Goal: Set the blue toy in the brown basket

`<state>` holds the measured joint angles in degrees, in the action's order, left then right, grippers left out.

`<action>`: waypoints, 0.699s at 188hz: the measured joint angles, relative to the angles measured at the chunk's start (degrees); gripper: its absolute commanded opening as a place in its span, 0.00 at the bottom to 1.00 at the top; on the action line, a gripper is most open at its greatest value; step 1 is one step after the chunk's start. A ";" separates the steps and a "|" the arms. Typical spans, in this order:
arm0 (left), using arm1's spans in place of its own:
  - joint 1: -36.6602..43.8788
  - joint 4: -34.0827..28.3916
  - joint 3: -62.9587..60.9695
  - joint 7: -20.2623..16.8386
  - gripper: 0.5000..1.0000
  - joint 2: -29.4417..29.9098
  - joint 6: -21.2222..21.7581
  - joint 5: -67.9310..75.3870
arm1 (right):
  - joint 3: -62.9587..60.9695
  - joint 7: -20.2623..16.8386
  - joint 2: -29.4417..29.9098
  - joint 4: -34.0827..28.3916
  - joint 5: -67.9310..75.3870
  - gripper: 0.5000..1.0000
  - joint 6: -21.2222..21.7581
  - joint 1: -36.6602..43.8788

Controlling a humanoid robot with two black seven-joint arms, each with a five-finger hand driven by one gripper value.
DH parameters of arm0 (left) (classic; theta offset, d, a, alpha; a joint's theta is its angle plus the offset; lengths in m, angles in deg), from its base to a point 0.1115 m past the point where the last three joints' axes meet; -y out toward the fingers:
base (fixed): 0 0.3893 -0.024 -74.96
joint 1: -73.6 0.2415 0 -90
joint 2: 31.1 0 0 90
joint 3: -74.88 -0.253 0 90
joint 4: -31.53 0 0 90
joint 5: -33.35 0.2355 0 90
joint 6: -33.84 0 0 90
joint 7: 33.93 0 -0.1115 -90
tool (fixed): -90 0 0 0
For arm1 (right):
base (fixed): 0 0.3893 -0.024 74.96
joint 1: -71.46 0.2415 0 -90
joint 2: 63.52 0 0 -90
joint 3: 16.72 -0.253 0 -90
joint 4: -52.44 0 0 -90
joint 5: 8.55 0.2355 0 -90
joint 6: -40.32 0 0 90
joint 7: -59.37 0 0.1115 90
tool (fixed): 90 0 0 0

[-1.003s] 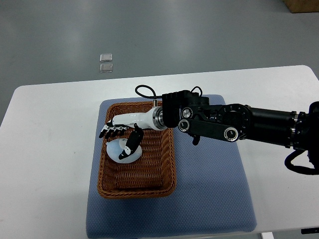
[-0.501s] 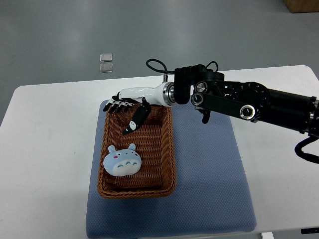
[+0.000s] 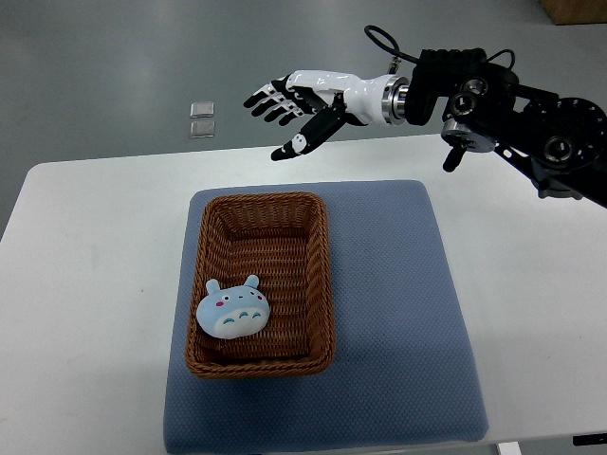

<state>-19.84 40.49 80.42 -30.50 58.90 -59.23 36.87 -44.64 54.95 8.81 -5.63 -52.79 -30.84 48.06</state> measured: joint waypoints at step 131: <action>0.00 0.02 -0.45 0.00 1.00 0.00 0.00 0.09 | -35.15 5.85 9.63 11.19 35.86 0.83 -0.83 -30.56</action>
<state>-19.85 40.50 79.97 -30.50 58.90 -59.23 36.96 -79.78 60.80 18.45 5.56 -16.93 -31.66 17.50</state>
